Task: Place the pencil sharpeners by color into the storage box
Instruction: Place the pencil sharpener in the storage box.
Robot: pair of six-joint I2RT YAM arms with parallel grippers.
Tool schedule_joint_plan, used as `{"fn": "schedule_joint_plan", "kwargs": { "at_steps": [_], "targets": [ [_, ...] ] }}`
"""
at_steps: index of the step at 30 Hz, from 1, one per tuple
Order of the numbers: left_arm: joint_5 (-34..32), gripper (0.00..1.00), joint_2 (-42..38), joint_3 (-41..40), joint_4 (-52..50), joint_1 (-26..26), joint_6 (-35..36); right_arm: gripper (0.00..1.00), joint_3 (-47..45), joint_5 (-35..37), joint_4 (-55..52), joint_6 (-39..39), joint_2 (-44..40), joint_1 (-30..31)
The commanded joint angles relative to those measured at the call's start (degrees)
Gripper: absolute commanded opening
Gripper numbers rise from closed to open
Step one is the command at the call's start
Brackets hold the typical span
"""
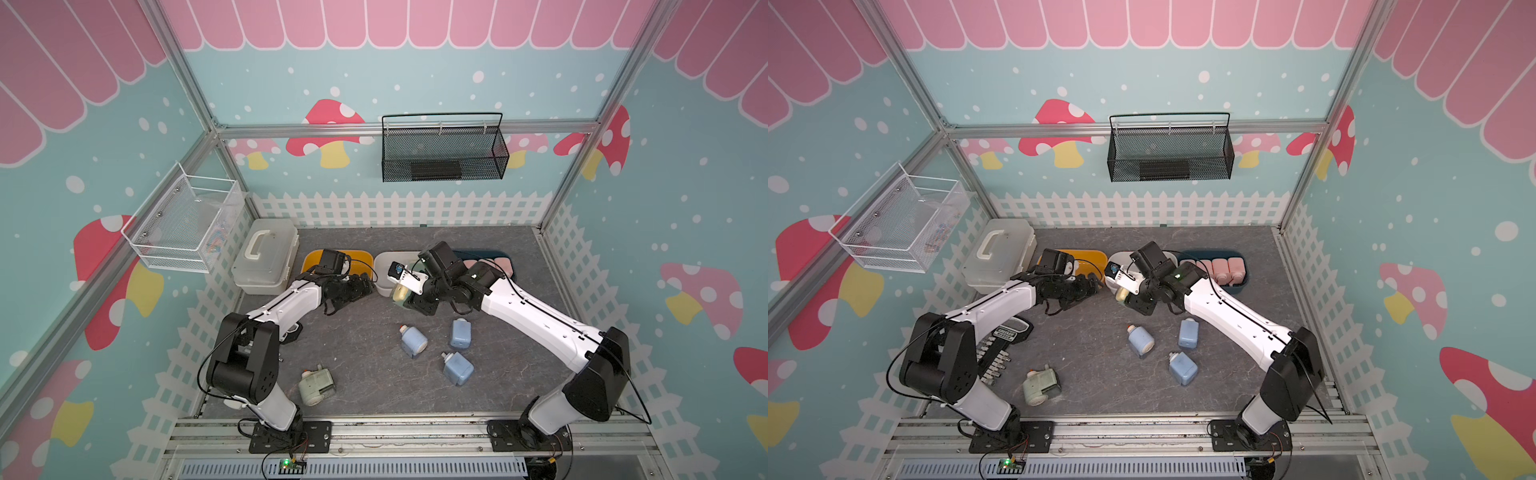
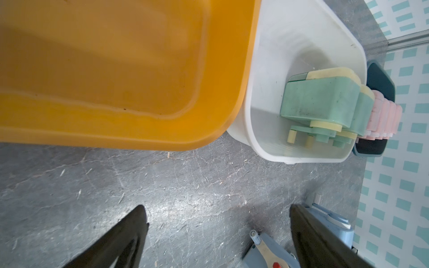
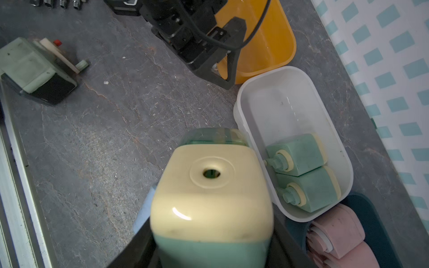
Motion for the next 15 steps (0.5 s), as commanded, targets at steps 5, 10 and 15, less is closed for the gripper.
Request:
{"fn": "schedule_joint_plan", "kwargs": {
  "at_steps": [5, 10, 15],
  "targets": [
    [1.9, 0.96, -1.6, 2.0, 0.3, 0.4, -0.7, 0.00, 9.8, 0.8, -4.2, 16.1, 8.1, -3.2],
    [1.9, 0.96, -1.6, 2.4, 0.3, 0.4, -0.6, 0.00, 16.1, 4.9, -8.2, 22.9, 13.3, -3.7],
    [1.9, 0.96, -1.4, 3.3, -0.2, 0.4, -0.3, 0.00, 24.3, 6.3, -14.0, 29.3, 20.1, -4.1]
  ]
}}
